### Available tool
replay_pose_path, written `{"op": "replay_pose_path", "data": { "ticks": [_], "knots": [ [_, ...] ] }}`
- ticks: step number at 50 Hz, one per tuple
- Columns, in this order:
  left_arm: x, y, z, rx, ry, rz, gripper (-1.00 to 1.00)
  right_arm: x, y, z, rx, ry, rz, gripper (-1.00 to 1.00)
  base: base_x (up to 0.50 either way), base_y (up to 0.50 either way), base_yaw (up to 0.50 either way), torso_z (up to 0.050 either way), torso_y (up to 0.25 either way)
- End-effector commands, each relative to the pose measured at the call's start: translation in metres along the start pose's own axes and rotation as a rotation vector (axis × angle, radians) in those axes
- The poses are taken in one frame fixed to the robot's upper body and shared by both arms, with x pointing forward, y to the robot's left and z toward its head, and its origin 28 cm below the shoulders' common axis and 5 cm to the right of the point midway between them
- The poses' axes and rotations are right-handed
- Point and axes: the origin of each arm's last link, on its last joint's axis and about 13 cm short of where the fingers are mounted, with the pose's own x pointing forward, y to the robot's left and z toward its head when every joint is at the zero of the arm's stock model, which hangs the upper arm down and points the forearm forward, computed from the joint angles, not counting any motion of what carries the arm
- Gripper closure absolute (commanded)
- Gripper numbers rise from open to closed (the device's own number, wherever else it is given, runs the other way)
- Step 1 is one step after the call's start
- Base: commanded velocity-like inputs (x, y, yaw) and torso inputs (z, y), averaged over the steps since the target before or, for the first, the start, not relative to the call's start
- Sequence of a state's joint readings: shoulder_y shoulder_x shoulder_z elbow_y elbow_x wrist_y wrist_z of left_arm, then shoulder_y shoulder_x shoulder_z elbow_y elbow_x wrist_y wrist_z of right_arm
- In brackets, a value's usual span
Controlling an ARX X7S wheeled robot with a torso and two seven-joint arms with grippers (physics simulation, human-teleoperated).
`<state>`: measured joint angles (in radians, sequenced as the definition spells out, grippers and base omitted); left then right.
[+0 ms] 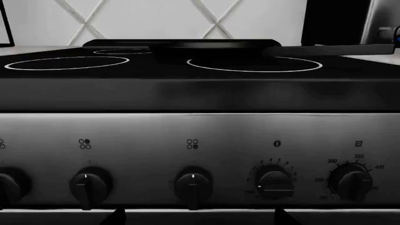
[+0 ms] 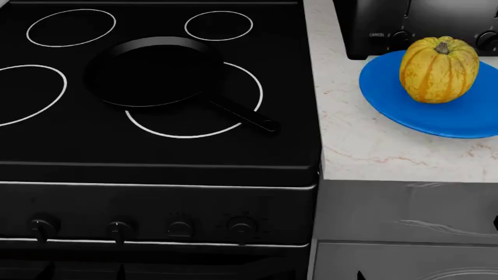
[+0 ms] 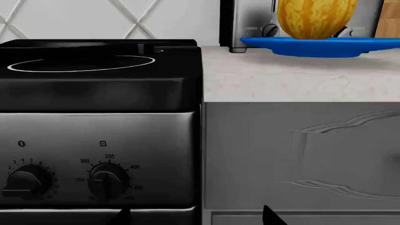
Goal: Pick the squash from the plate and place it in the pan.
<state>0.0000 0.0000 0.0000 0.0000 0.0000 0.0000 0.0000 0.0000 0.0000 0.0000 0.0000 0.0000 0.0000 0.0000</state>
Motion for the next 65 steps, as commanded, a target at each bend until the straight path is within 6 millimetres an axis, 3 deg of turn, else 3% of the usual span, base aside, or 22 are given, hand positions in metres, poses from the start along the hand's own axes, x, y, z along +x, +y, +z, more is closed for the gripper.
{"op": "replay_pose_path", "data": {
  "ticks": [1, 35, 39, 55, 65],
  "knots": [
    [0.0, 0.0003, -0.0002, 0.0, 0.0, -0.016, -1.0, 0.0002, 0.0003, -0.0003, 0.0, 0.0, 0.0, -1.0, 0.0, 0.0, 0.0, 0.0, 0.0],
    [0.0002, 0.0, 0.0016, 0.047, 0.027, -0.005, -1.0, -0.0007, 0.0003, -0.0015, 0.006, 0.018, -0.018, -1.0, 0.0, 0.0, 0.0, 0.0, 0.0],
    [0.0011, 0.0002, 0.0049, -0.024, -0.013, 0.0, -1.0, 0.0001, 0.0, -0.0006, 0.002, 0.016, -0.02, -1.0, 0.0, 0.0, 0.0, 0.0, 0.0],
    [0.0004, 0.0014, 0.0047, -0.025, -0.01, 0.002, -1.0, -0.0012, 0.002, -0.0021, -0.002, 0.027, -0.008, -1.0, 0.0, 0.0, 0.0, 0.0, 0.0],
    [0.0004, 0.0011, 0.0066, -0.021, -0.02, -0.016, -1.0, -0.003, 0.0016, -0.0026, -0.009, 0.026, -0.007, -1.0, 0.0, 0.0, 0.0, 0.049, 0.0]
  ]
}}
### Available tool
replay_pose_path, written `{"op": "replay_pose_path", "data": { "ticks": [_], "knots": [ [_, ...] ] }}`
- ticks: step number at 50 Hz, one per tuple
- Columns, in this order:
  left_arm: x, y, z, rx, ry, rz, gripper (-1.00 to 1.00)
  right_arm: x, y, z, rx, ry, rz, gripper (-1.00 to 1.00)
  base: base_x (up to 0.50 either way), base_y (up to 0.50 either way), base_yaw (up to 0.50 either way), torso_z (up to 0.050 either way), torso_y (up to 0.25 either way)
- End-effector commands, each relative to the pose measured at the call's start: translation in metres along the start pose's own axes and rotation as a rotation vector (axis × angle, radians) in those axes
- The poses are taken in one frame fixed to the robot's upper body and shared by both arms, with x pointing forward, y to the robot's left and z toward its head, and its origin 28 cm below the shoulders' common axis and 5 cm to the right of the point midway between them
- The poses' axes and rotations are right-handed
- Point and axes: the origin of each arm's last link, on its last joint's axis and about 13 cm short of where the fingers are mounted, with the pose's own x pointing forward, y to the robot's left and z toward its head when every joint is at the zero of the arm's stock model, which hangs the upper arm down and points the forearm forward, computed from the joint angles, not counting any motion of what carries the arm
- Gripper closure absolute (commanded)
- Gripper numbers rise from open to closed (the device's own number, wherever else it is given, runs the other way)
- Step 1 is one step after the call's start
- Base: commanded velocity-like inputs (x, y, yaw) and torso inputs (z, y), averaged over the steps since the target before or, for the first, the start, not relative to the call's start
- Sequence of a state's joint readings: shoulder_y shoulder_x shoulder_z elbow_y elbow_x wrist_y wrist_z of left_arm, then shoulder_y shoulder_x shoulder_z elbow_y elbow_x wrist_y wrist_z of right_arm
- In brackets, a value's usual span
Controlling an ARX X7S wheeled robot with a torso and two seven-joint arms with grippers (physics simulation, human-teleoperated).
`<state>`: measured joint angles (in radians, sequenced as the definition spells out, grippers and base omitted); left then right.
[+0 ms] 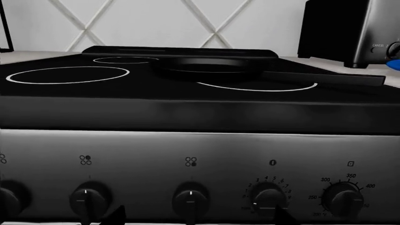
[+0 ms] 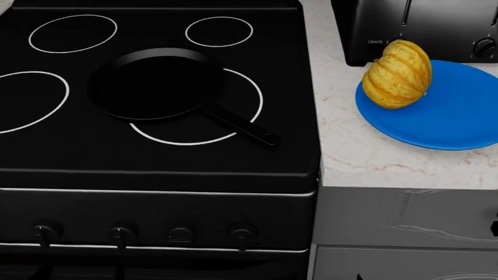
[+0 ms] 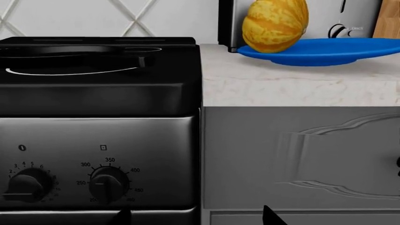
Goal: Pick the squash from the plate and place it in the pan.
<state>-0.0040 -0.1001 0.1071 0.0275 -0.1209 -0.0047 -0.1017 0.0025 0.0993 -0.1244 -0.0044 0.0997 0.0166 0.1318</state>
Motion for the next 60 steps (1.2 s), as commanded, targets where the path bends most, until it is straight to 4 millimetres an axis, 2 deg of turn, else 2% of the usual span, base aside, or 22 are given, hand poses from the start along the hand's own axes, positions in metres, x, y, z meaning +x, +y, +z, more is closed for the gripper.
{"op": "replay_pose_path", "data": {
  "ticks": [1, 36, 40, 42, 45, 48, 51, 53, 60],
  "knots": [
    [0.0, 0.0, 0.002, 0.001, -0.006, -0.009, -1.0, -0.002, 0.0, -0.001, -0.007, 0.004, 0.0, -1.0, 0.0, 0.0, 0.0, 0.05, 0.0],
    [0.002, 0.002, 0.007, -0.009, 0.004, -0.021, -1.0, 0.001, -0.001, 0.003, -0.022, 0.018, -0.016, -1.0, 0.0, 0.0, 0.0, 0.047, 0.0],
    [0.01, 0.018, 0.016, -0.009, 0.093, 0.019, -1.0, 0.006, -0.009, 0.024, -0.037, 0.033, -0.014, -1.0, 0.0, 0.0, 0.0, 0.0, 0.0],
    [0.013, 0.025, 0.028, -0.012, 0.085, 0.03, -1.0, 0.009, -0.014, 0.036, -0.035, 0.051, -0.012, -1.0, 0.0, 0.0, 0.0, 0.0, 0.0],
    [0.014, 0.033, 0.059, -0.07, 0.089, 0.01, -1.0, 0.006, -0.022, 0.063, -0.021, 0.008, 0.026, -1.0, 0.0, 0.0, 0.0, 0.0, 0.0],
    [0.012, 0.035, 0.09, -0.047, 0.046, -0.029, -1.0, 0.003, -0.03, 0.088, 0.006, -0.037, 0.045, -1.0, 0.0, 0.0, 0.0, 0.0, 0.0],
    [0.01, 0.037, 0.111, -0.017, 0.015, -0.04, -1.0, 0.0, -0.033, 0.105, -0.021, -0.067, 0.074, -1.0, 0.0, 0.0, 0.0, 0.0, 0.0],
    [0.01, 0.038, 0.122, -0.01, -0.005, -0.036, -1.0, -0.001, -0.033, 0.112, -0.033, -0.085, 0.088, -1.0, 0.0, 0.0, 0.0, 0.0, 0.0],
    [0.008, 0.039, 0.132, 0.023, -0.02, -0.024, -1.0, 0.0, -0.034, 0.118, -0.041, -0.089, 0.092, -1.0, 0.0, 0.0, 0.0, 0.0, 0.0]
  ]
}}
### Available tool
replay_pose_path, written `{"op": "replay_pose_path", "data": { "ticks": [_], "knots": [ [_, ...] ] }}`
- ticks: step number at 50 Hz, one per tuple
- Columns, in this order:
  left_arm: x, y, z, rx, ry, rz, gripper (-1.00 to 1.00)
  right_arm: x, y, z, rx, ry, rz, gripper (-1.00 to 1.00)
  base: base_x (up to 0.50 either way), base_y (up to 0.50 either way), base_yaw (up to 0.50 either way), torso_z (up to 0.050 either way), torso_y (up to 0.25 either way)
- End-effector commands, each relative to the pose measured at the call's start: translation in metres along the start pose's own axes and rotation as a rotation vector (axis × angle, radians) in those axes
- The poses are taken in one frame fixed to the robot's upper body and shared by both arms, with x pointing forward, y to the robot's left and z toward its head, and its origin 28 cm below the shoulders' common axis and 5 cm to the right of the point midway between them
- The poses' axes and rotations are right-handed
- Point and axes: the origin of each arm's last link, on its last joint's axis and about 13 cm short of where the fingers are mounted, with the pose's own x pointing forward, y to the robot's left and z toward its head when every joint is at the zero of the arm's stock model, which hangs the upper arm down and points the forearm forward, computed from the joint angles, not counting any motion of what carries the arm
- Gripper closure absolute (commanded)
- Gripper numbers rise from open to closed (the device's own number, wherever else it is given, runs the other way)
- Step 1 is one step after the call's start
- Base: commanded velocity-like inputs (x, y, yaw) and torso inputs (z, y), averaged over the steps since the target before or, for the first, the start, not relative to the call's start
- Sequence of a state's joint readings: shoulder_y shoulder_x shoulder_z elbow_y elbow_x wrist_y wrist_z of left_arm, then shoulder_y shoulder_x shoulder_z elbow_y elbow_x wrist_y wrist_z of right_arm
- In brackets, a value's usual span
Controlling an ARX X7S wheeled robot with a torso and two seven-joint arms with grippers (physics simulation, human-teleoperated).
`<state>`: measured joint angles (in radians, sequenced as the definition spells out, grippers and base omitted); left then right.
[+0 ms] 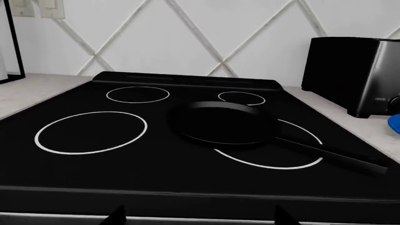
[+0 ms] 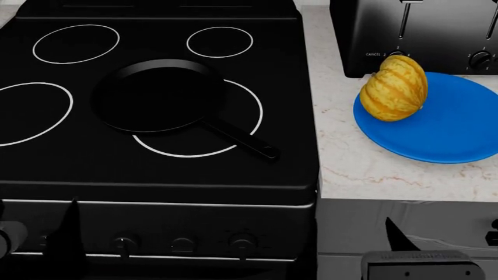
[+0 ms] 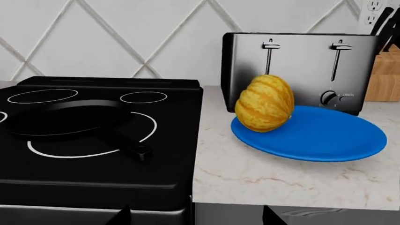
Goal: Pick the squash from the plate and place it in the pan.
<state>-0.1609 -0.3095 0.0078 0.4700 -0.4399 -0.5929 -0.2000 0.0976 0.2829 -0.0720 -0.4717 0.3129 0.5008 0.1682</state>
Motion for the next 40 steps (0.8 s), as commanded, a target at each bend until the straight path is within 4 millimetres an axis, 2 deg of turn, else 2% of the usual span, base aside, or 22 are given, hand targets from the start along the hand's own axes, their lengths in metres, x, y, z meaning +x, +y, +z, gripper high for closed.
{"op": "replay_pose_path", "data": {
  "ticks": [1, 7, 12, 18, 28, 32, 40],
  "knots": [
    [-0.008, 0.003, 0.038, 0.058, -0.035, -0.019, -1.0, -0.005, -0.006, 0.031, -0.036, -0.04, 0.044, -1.0, 0.0, 0.0, 0.0, 0.0, 0.0],
    [-0.007, 0.001, 0.043, 0.074, -0.039, -0.02, -1.0, -0.002, -0.008, 0.036, -0.037, -0.04, 0.037, -1.0, 0.0, 0.0, 0.0, 0.0, 0.0],
    [-0.005, 0.002, 0.05, 0.083, -0.058, -0.015, -1.0, 0.004, -0.013, 0.049, -0.018, -0.043, 0.002, -1.0, 0.0, 0.0, 0.0, 0.0, 0.0],
    [-0.001, 0.008, 0.069, 0.108, -0.118, 0.016, -1.0, 0.012, -0.025, 0.077, -0.036, -0.141, -0.095, -1.0, 0.0, 0.0, 0.0, 0.0, 0.0],
    [-0.003, 0.013, 0.093, 0.122, -0.154, 0.025, -1.0, 0.015, -0.031, 0.107, -0.076, -0.168, -0.121, -1.0, 0.0, 0.0, 0.0, 0.0, 0.0],
    [-0.003, 0.013, 0.092, 0.131, -0.152, 0.026, -1.0, 0.014, -0.03, 0.106, -0.075, -0.178, -0.102, -1.0, 0.1, 0.0, 0.0, 0.0, 0.0],
    [-0.005, 0.013, 0.092, 0.134, -0.158, 0.026, -1.0, 0.012, -0.028, 0.106, -0.086, -0.185, -0.077, -1.0, 0.48, 0.0, 0.0, 0.0, 0.0]
  ]
}}
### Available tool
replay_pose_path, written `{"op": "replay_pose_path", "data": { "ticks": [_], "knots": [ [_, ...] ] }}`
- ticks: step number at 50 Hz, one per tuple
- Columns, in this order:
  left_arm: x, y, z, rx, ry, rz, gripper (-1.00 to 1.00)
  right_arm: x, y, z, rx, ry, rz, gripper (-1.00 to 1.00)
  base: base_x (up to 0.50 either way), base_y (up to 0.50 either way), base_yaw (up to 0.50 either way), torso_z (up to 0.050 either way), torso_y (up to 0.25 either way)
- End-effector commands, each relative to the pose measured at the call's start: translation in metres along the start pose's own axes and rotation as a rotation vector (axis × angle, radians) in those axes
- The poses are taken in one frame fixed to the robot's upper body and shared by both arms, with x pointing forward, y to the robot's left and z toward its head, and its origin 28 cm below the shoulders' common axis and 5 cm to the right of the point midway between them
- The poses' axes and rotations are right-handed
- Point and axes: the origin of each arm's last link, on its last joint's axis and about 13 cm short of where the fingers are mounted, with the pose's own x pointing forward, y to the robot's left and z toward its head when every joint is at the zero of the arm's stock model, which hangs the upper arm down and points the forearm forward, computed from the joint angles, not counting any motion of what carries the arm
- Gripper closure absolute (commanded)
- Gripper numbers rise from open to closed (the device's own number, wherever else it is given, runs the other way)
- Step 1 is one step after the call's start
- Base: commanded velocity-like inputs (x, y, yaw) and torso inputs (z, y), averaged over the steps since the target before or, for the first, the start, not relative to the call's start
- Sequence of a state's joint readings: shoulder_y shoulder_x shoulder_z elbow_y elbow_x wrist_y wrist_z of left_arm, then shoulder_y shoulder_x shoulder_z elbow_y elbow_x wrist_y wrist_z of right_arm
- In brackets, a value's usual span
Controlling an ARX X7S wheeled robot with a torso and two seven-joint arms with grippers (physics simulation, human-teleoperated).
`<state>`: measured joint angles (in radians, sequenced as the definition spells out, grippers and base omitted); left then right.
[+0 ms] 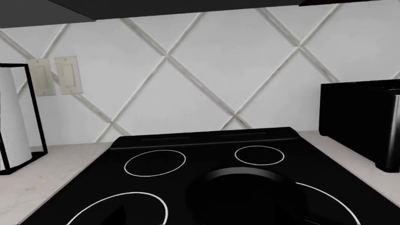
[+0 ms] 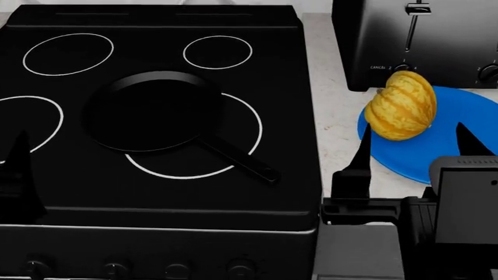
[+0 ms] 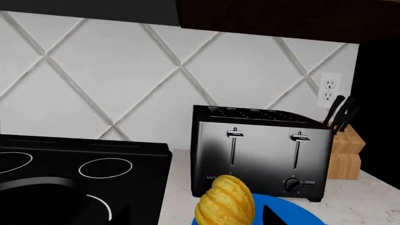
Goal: Pick the squash from the plate and place it in the pan.
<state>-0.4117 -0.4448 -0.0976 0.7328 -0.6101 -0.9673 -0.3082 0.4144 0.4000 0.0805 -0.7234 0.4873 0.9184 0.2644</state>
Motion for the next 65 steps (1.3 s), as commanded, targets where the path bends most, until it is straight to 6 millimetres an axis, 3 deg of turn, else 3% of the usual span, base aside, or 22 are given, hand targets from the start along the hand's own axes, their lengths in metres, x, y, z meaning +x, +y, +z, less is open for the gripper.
{"op": "replay_pose_path", "data": {
  "ticks": [1, 23, 41, 65],
  "knots": [
    [-0.002, 0.002, 0.007, 0.013, -0.016, 0.001, -1.0, 0.0, -0.001, 0.01, -0.014, -0.021, 0.009, -1.0, 0.5, 0.0, 0.0, 0.0, 0.0],
    [0.0, 0.003, 0.008, 0.013, -0.019, 0.007, -1.0, 0.007, 0.0, 0.01, -0.012, 0.007, -0.038, -1.0, 0.48, 0.0, 0.0, 0.0, 0.0],
    [-0.001, 0.003, 0.007, 0.001, -0.02, 0.006, -1.0, 0.028, 0.004, 0.003, 0.167, 0.198, -0.118, -1.0, 0.01, 0.0, 0.0, 0.0, 0.001],
    [-0.001, 0.008, 0.002, -0.008, -0.01, 0.008, -1.0, 0.041, 0.003, -0.016, 0.169, 0.309, -0.225, -1.0, 0.0, 0.0, 0.0, 0.0, 0.0]
  ]
}}
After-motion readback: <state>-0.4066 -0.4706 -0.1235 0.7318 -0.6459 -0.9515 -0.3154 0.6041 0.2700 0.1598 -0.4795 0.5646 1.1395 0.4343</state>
